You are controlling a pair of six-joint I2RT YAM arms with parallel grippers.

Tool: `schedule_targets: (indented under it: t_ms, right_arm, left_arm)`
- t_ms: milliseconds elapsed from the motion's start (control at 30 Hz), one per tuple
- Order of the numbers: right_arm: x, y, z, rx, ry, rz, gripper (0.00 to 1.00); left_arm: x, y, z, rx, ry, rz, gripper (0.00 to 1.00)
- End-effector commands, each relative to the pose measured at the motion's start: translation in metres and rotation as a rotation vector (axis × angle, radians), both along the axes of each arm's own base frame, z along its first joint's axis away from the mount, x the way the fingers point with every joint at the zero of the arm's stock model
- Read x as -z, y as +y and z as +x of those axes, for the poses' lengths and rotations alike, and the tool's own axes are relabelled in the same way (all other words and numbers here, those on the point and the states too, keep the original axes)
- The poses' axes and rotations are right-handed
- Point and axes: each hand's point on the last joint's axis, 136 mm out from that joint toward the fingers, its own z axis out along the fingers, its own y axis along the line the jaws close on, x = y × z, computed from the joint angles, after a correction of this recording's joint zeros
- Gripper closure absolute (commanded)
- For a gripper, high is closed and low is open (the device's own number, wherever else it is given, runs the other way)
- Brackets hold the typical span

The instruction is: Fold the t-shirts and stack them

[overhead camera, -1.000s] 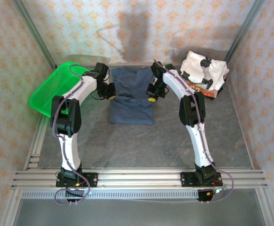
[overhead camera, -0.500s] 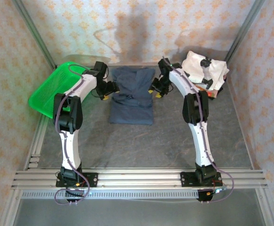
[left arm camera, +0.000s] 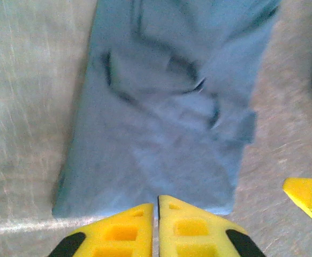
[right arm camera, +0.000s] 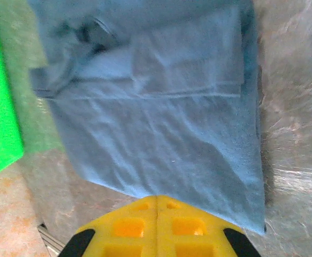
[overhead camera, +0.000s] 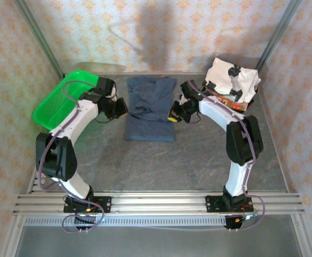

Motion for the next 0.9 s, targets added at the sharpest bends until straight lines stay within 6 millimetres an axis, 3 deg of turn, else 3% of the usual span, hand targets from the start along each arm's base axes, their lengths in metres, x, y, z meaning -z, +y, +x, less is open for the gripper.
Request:
schedule_targets:
  t_ms: [0, 233, 467, 700, 867]
  right_arm:
    - [0.016, 0.012, 0.017, 0.044, -0.018, 0.052, 1.00]
    - [0.053, 0.014, 0.027, 0.075, 0.035, 0.026, 1.00]
    - [0.073, 0.016, 0.044, 0.095, 0.062, -0.002, 1.00]
    - [0.073, 0.014, 0.083, 0.154, 0.043, -0.002, 1.00]
    - [0.061, 0.011, 0.111, 0.197, 0.016, 0.035, 0.97]
  left_arm:
    - [0.034, -0.013, -0.006, 0.007, 0.059, -0.018, 0.96]
    - [0.067, -0.020, 0.006, 0.012, 0.125, 0.022, 0.97]
    - [0.097, -0.017, 0.030, -0.012, 0.167, 0.073, 0.97]
    - [0.099, -0.019, 0.067, -0.023, 0.145, 0.109, 0.97]
    - [0.085, -0.014, 0.094, -0.028, 0.114, 0.127, 0.96]
